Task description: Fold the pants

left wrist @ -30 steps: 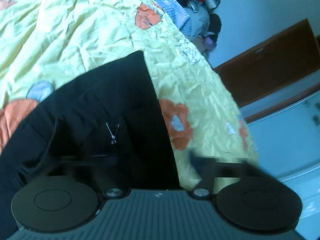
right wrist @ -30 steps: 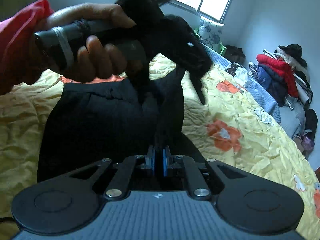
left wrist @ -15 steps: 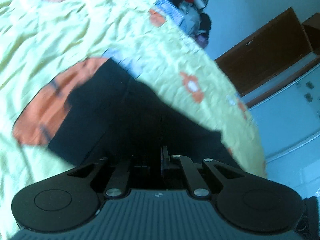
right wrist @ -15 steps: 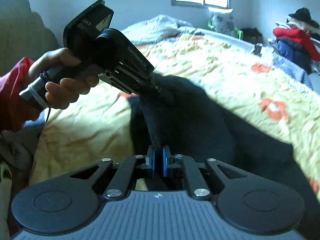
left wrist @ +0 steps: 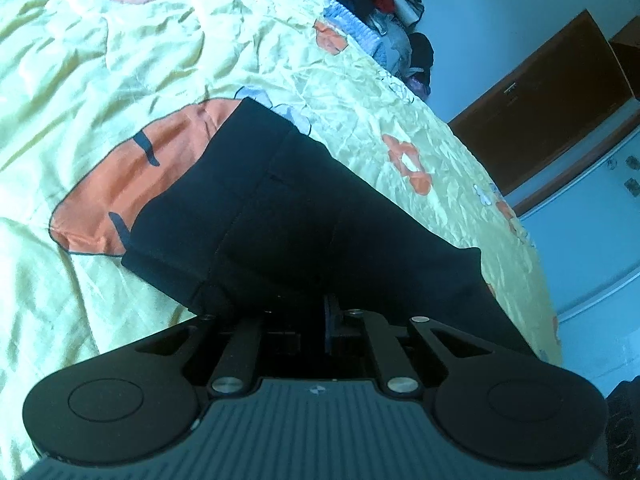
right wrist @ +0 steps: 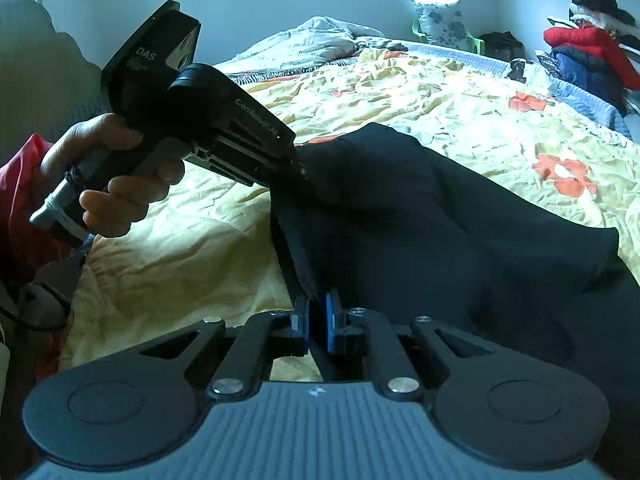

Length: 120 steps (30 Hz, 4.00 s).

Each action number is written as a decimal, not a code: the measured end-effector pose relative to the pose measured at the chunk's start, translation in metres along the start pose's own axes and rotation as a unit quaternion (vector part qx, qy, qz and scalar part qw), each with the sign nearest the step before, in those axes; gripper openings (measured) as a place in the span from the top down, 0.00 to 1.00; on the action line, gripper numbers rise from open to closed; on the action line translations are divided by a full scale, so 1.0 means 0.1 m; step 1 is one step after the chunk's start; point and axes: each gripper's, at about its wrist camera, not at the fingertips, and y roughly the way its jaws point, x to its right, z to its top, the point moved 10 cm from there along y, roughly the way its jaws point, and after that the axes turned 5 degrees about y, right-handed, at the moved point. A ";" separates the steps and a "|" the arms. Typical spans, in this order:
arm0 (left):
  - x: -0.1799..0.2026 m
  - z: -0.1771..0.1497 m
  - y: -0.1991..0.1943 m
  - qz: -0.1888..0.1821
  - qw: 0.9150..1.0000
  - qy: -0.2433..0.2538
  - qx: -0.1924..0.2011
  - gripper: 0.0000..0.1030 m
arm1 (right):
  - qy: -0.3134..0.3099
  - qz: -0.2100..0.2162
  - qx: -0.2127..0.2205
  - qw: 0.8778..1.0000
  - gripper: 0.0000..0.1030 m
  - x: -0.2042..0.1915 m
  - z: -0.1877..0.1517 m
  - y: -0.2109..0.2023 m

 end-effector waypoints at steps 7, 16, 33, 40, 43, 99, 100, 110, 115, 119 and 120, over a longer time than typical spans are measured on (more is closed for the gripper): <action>0.02 -0.01 0.00 0.025 0.999 0.042 0.014 0.78 | 0.011 0.005 0.002 1.000 0.91 0.05 -0.01 0.06; 0.05 -0.05 -0.08 0.044 0.997 0.068 0.019 0.62 | 0.004 -0.023 0.012 1.000 0.90 0.00 -0.03 0.04; 0.05 0.04 -0.67 0.154 0.971 0.153 0.096 0.41 | 0.126 -0.158 0.083 0.976 0.82 0.45 -0.14 -0.51; 0.62 -0.17 -0.34 0.096 0.962 0.235 0.097 0.32 | 0.166 -0.168 0.096 0.967 0.82 0.40 -0.31 -0.59; 0.73 -0.32 -0.13 0.089 0.958 0.250 0.104 0.31 | 0.193 -0.185 0.131 0.955 0.82 0.49 -0.31 -0.72; 1.25 -0.93 0.39 0.086 0.926 0.360 0.080 0.00 | 0.540 -0.377 0.314 0.684 0.08 2.52 -2.39 -3.38; 1.25 -0.93 0.39 0.084 0.927 0.358 0.079 0.00 | 0.546 -0.367 0.320 0.681 0.08 2.57 -2.37 -3.36; 1.25 -0.92 0.40 0.079 0.930 0.352 0.076 0.00 | 0.590 -0.337 0.324 0.658 0.08 2.92 -2.02 -3.02; 1.25 -0.92 0.40 0.080 0.929 0.353 0.076 0.00 | 0.618 -0.323 0.316 0.643 0.07 2.94 -1.94 -3.03; 1.25 -0.92 0.40 0.080 0.929 0.353 0.076 0.00 | 0.617 -0.323 0.317 0.644 0.07 2.98 -1.84 -3.03; 1.25 -0.92 0.41 0.081 0.929 0.354 0.076 0.00 | 0.618 -0.324 0.318 0.642 0.07 2.98 -1.83 -3.03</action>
